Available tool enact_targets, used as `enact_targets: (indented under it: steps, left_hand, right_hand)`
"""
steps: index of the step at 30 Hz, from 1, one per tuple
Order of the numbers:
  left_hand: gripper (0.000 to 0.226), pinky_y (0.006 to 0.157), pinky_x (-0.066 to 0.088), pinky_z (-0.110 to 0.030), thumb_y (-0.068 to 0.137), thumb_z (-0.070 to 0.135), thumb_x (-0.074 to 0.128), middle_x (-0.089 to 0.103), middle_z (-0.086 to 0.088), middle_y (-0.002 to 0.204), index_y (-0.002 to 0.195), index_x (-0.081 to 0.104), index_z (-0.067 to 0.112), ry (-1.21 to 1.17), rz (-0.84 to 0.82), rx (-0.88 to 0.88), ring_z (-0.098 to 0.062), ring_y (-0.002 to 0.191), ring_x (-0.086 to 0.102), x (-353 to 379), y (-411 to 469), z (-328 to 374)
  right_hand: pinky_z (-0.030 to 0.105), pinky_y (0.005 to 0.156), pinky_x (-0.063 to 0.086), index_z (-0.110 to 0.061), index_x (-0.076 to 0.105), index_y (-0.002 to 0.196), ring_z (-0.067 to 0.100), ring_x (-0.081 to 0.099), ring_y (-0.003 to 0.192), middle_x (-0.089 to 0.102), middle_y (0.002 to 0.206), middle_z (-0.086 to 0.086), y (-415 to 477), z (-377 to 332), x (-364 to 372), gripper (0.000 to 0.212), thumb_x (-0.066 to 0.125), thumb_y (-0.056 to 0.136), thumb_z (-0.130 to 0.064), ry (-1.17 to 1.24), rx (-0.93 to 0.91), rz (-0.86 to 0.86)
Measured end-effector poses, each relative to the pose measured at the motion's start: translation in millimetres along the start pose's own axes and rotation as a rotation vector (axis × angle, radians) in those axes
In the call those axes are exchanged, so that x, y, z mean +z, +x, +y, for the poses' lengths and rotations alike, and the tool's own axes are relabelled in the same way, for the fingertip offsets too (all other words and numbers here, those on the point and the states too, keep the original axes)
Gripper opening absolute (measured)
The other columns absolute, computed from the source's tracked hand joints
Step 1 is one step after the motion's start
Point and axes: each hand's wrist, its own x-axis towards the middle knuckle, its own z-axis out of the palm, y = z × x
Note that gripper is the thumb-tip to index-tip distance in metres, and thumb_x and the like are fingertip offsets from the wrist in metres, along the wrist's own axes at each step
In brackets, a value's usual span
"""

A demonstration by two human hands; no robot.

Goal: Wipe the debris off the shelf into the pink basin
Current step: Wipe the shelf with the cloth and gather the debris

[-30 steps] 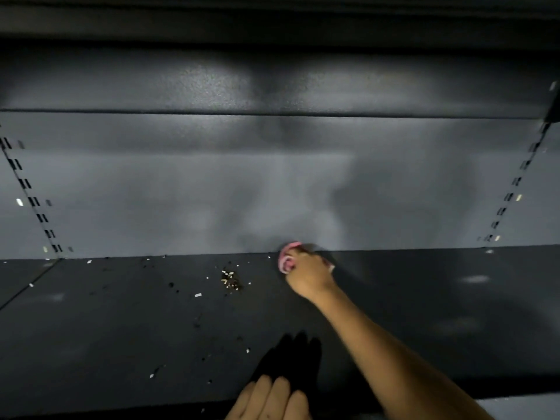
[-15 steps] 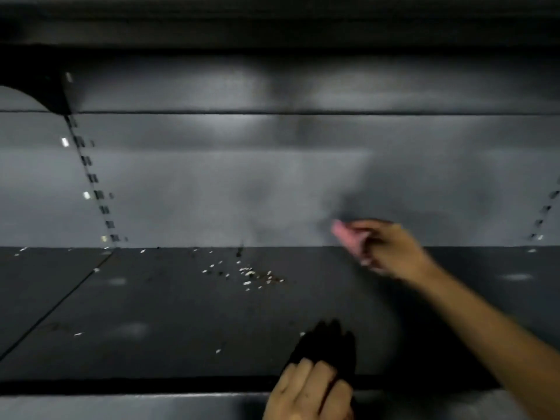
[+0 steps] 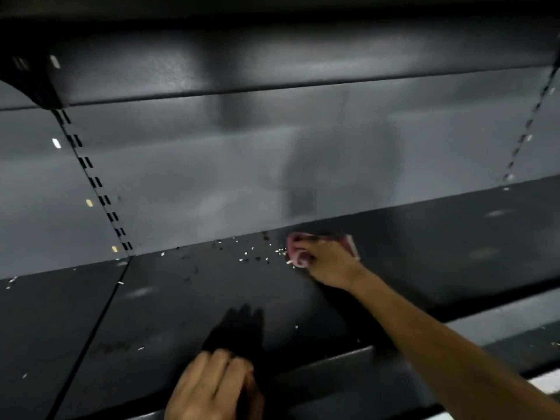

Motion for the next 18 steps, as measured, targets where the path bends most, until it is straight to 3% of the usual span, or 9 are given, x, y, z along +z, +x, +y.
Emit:
enact_targets:
  steps: [2,4,7,12,14,16,18]
  left_hand:
    - [0.033,0.065,0.046,-0.03,0.079,0.018,0.043,0.068,-0.009,0.069,0.057,0.067,0.014,0.015,0.061,0.029,-0.026,0.06,0.058,5,-5,0]
    - [0.028,0.068,0.043,-0.03,0.077,0.017,0.047,0.065,-0.01,0.066,0.058,0.067,0.013,0.016,0.126,0.002,-0.026,0.064,0.052,6,-7,0]
    - [0.024,0.07,0.042,-0.03,0.075,0.019,0.049,0.065,-0.011,0.069,0.062,0.068,0.014,-0.004,0.1,-0.007,-0.027,0.064,0.053,3,-12,-2]
    - [0.022,0.061,0.052,-0.034,0.075,0.02,0.05,0.063,-0.012,0.067,0.064,0.068,0.013,-0.039,0.013,0.004,-0.03,0.056,0.057,-3,-12,-6]
    - [0.022,0.063,0.044,-0.033,0.075,0.02,0.049,0.059,-0.011,0.065,0.065,0.066,0.011,-0.05,0.022,0.002,-0.029,0.055,0.052,-5,-12,-5]
    - [0.023,0.063,0.039,-0.032,0.076,0.021,0.046,0.055,-0.011,0.063,0.063,0.063,0.011,-0.062,0.02,-0.021,-0.028,0.055,0.049,-5,-12,-4]
    - [0.023,0.064,0.038,-0.031,0.075,0.022,0.045,0.054,-0.01,0.063,0.061,0.061,0.012,-0.07,0.025,-0.061,-0.026,0.06,0.044,-3,-11,-1]
  right_hand:
    - [0.001,0.091,0.03,-0.017,0.059,0.123,0.021,0.055,0.118,0.058,0.133,0.006,8,-32,3,0.04,0.046,0.087,-0.004,0.113,0.022,0.023]
    - [0.012,0.092,0.04,-0.017,0.062,0.118,0.023,0.061,0.11,0.065,0.123,0.009,8,-43,-4,0.036,0.051,0.086,-0.006,0.301,0.111,0.114]
    - [0.021,0.08,0.047,-0.009,0.067,0.106,0.022,0.066,0.094,0.07,0.107,0.014,-13,-25,-29,0.023,0.056,0.086,-0.007,0.47,0.149,0.308]
    - [0.006,0.057,0.047,-0.021,0.062,0.118,-0.006,0.062,0.062,0.071,0.095,0.005,-84,68,-79,0.051,0.051,0.079,0.01,0.189,0.286,0.194]
    - [0.009,0.067,0.047,-0.021,0.056,0.125,0.005,0.067,0.08,0.069,0.105,0.006,-109,102,-85,0.046,0.053,0.086,0.002,0.098,0.395,-0.015]
    - [0.022,0.092,0.042,-0.024,0.048,0.132,0.028,0.056,0.118,0.054,0.134,0.004,-129,120,-79,0.048,0.053,0.089,-0.003,0.009,0.383,-0.146]
    - [0.022,0.112,0.023,-0.033,0.042,0.131,0.016,0.032,0.138,0.033,0.144,-0.014,-139,117,-69,0.058,0.058,0.086,-0.001,-0.015,0.229,-0.12]
